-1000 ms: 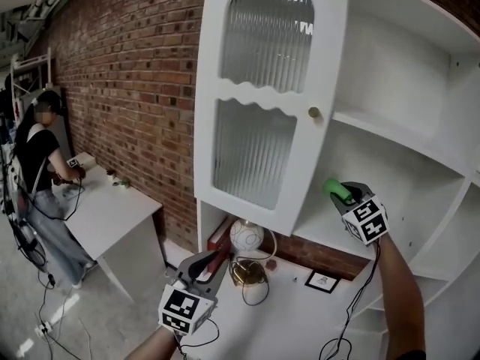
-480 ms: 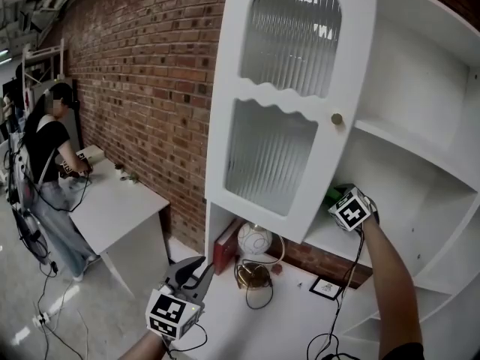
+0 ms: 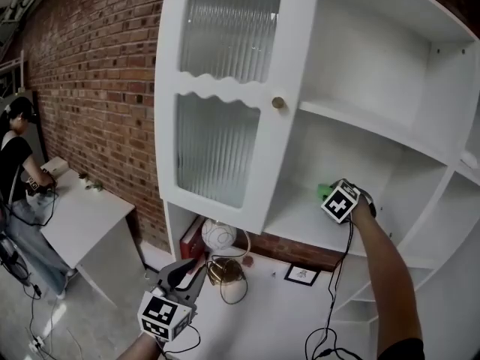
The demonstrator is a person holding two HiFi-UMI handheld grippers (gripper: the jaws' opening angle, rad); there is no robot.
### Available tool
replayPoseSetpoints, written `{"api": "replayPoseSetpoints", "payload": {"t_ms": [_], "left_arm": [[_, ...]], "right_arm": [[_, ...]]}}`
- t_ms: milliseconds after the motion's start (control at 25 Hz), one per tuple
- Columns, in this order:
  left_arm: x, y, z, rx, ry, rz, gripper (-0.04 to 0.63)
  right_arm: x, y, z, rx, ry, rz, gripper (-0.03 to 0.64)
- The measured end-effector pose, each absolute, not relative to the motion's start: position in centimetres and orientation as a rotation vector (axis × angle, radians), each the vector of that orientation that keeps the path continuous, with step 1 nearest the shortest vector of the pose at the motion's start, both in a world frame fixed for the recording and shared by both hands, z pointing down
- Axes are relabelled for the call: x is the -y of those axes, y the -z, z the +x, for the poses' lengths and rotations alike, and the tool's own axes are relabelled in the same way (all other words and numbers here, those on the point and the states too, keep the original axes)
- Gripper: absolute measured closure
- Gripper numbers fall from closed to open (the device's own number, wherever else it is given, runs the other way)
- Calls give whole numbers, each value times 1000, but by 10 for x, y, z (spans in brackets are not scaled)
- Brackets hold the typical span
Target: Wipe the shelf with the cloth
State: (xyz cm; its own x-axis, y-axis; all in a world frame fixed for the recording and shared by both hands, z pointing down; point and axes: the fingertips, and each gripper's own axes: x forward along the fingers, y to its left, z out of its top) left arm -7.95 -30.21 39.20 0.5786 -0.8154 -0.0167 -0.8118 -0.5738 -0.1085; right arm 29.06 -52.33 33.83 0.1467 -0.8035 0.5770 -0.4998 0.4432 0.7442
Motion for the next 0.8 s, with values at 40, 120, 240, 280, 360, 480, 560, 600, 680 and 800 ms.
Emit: {"api": "replayPoseSetpoints", "payload": {"t_ms": [40,120,240,280,360,480,560,600,680,800], "left_arm": [[303,-394,-70,-1369,55,-2712,515],[303,-398,-52,-1313,72,-2735,515],[303,-402,-31,-1250,100,-2751,515],[303,-402,-27,-1239,100,-2757,515],[303,-403,-20,-1221,95,-2769,515],[303,-405,-13,-1198,94,-2784,515],[303,-406,-11,-1191,94,-2793,515],[303,-407,-10,-1189,94,-2796,515],[303,-407,-10,-1185,95,-2800,515],[301,-406,-8,-1177,91,-2804,515]], "right_arm": [[518,-339,305,1475,305,1212,502],[507,-342,337,1391,274,1224,502],[492,-344,377,1260,226,1227,502],[489,-344,385,1230,211,1227,502],[484,-345,399,1186,180,1233,502],[476,-348,416,1131,127,1257,502],[471,-349,423,1101,96,1279,502],[468,-349,427,1081,82,1290,502],[463,-349,434,1030,58,1301,502],[455,-348,445,968,27,1302,502]]}}
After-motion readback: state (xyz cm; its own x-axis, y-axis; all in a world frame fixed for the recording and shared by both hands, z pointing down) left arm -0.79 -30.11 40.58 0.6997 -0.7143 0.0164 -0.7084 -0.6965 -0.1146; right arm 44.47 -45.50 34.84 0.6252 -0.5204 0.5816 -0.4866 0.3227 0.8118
